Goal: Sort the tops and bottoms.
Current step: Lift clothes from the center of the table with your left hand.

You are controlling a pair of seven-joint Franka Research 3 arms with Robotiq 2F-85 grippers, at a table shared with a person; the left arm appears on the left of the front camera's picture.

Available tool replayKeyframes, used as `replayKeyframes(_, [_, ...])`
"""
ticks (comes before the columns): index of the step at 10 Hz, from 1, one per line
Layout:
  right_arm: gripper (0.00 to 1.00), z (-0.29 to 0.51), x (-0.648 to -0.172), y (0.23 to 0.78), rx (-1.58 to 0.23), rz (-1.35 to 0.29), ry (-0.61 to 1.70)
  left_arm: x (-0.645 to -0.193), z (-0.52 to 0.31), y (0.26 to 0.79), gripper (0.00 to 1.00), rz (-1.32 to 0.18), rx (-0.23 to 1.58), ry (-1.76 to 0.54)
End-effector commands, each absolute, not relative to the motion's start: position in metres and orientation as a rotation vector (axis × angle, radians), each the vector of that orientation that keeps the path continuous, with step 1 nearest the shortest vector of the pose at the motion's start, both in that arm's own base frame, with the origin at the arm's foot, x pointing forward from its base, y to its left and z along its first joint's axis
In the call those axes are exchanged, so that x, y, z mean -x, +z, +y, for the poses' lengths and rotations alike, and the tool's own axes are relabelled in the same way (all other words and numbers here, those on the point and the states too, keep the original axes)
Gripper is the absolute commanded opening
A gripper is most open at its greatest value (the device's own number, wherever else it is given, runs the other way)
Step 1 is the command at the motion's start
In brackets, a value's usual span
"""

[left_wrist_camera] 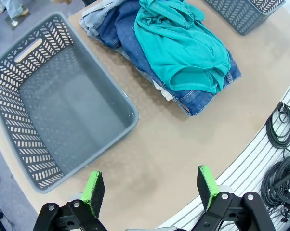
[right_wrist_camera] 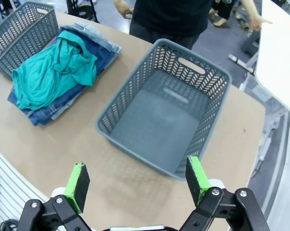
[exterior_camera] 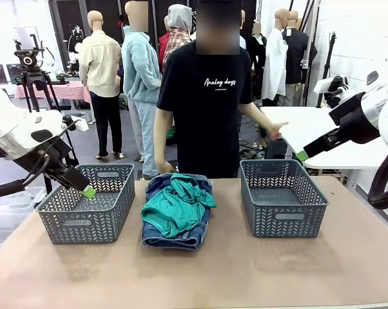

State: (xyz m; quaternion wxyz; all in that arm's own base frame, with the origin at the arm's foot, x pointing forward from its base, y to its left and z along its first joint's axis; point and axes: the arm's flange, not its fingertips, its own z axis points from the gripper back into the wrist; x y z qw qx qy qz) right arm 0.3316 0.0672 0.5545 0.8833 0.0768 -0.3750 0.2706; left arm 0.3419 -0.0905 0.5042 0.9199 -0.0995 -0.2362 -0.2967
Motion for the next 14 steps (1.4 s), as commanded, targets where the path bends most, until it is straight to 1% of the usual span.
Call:
replayKeyframes(1, [1.0, 0.0675, -0.3315, 0.5547, -0.171, -0.782, 0.561, -0.341, -0.0886, 0.5043, 1.0, -0.483, 0.207, -0.613])
replayKeyframes(14, [1.0, 0.0675, -0.3315, 0.5547, -0.171, -0.782, 0.561, -0.341, -0.0886, 0.5043, 1.0, -0.483, 0.207, -0.613])
